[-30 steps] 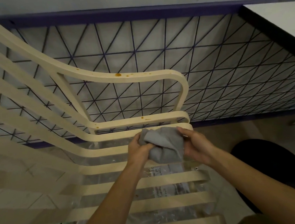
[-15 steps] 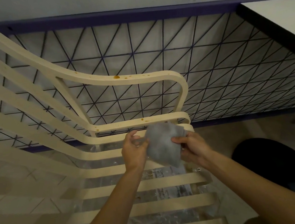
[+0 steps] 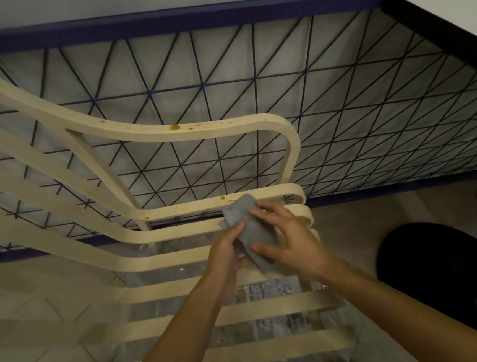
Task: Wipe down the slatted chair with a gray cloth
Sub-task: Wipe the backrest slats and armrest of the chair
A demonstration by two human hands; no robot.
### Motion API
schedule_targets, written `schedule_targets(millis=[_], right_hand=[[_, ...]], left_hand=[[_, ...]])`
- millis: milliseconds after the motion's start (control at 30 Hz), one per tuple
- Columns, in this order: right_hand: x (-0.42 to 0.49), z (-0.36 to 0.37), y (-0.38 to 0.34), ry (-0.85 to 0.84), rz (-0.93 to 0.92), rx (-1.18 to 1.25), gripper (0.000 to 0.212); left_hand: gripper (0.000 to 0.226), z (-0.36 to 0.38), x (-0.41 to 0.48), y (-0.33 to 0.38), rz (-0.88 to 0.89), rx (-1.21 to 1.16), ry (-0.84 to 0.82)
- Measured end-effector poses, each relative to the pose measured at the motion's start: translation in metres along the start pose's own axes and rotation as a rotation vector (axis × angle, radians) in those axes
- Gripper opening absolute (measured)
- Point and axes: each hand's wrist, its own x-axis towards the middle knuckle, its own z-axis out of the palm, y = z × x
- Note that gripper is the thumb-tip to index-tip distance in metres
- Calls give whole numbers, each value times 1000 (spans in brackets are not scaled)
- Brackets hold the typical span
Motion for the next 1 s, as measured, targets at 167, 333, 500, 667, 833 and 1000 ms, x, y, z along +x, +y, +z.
schedule_targets(millis=[167,333,500,667,833,1000], right_hand=[[12,0,25,105,-14,87,37],[39,-34,30,300,-49,-42,43],[80,-46,49,205,11,-181,38],[84,-7,73,-67,13,-567,48],[92,23,73,-98,12,-731,57],[105,52,61,-116,55,-752,62]], left_hand=[[48,4,9,8,-111,93,-247],[26,-30,30,14,142,409,-36],[38,-85,53,10,537,1166,176],[67,-124,64,-8,543,1624,96],[62,-136,66,-25,582,1724,164],[58,-135,68,-31,639,1715,221]])
